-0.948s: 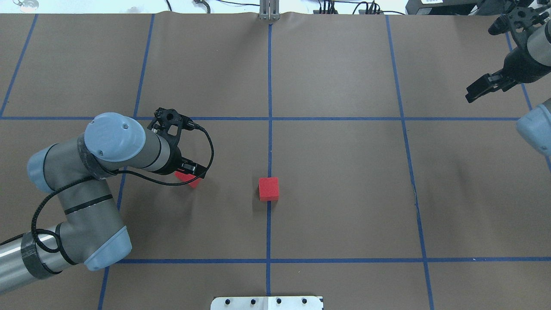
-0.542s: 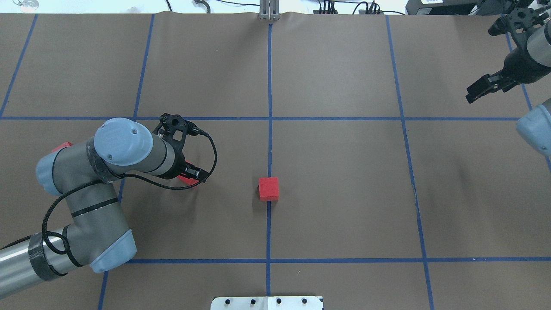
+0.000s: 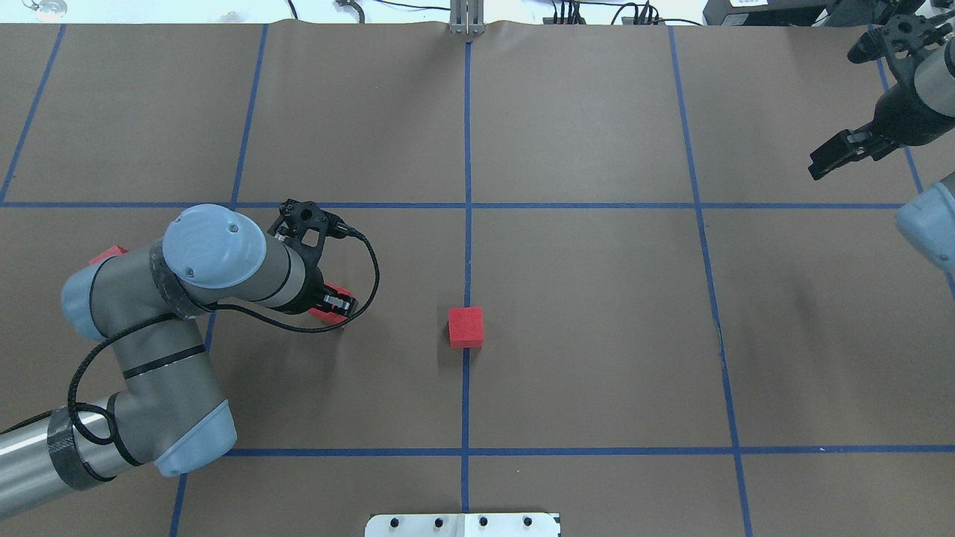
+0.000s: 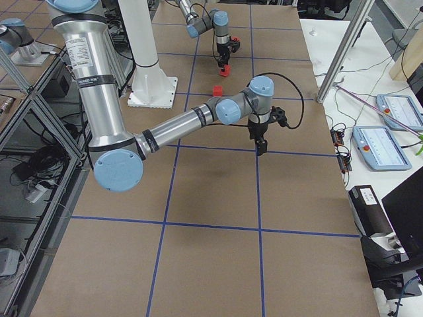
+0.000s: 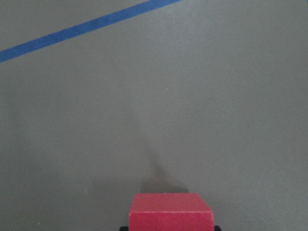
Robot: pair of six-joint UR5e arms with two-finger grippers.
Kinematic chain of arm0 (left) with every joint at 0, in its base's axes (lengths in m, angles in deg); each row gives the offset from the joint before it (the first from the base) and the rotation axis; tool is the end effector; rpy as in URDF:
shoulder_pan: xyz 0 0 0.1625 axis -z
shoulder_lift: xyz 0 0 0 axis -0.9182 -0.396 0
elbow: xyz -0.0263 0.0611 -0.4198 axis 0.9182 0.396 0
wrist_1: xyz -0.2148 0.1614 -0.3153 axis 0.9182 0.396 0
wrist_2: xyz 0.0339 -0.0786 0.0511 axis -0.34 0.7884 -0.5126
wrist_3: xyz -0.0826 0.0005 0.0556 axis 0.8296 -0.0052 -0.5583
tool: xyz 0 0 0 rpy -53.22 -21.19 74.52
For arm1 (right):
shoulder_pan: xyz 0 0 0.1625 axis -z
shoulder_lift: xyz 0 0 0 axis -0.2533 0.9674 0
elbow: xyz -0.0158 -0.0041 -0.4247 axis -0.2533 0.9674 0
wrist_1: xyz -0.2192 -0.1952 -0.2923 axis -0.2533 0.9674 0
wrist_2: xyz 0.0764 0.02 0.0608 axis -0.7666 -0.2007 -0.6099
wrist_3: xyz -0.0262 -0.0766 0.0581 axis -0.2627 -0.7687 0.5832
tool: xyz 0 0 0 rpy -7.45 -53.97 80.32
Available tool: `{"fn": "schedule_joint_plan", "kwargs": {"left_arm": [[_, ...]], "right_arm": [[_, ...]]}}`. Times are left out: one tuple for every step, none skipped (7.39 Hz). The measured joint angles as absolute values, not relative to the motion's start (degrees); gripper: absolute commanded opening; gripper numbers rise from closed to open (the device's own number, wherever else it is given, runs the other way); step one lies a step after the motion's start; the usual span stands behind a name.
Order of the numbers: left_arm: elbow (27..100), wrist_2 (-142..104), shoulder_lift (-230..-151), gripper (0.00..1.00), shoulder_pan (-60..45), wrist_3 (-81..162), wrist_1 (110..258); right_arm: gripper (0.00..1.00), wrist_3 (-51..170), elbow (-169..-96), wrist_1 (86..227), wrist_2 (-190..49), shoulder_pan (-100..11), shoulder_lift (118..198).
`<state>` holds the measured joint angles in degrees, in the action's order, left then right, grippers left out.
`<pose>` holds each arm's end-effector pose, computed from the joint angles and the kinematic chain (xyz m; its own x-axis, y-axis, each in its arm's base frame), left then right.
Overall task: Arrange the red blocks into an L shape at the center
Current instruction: 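Lower the left gripper onto the middle red cube and grasp, then carry the red cube with the left gripper beside the center cube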
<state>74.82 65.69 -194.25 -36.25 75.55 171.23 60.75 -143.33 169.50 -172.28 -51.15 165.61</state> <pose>0.4850 -0.4070 0.3112 0.6229 0.3567 -0.6962 -0.1334 0.9254 0.3548 -0.1630 -0.5492 0.4368 0.7272 -0.2904 0.6220 0.1575 0.9525 0.2605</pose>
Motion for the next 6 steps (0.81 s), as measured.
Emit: {"fn": "schedule_joint_plan", "kwargs": {"left_arm": [[75.6,66.42,-195.53,0.05,-36.01,77.95,168.34],[75.76,66.75,-198.29,0.05,-35.94,81.78,164.89],[74.89,66.87,-202.27,0.05,-35.99,85.3,161.45],[72.3,66.91,-206.83,0.05,-36.04,88.22,158.87],[68.3,66.93,-211.45,0.05,-36.06,90.24,157.48],[64.43,66.93,-215.31,0.05,-36.06,91.53,156.95]], "right_arm": [[0.99,60.76,-143.37,169.5,-172.28,-51.16,165.67],[0.99,60.76,-143.39,169.5,-172.26,-51.16,165.71],[0.99,60.77,-143.41,169.5,-172.22,-51.16,165.74],[0.99,60.76,-143.41,169.5,-172.2,-51.16,165.75],[0.99,60.76,-143.4,169.5,-172.19,-51.16,165.74],[0.99,60.77,-143.38,169.5,-172.19,-51.16,165.73]]}}
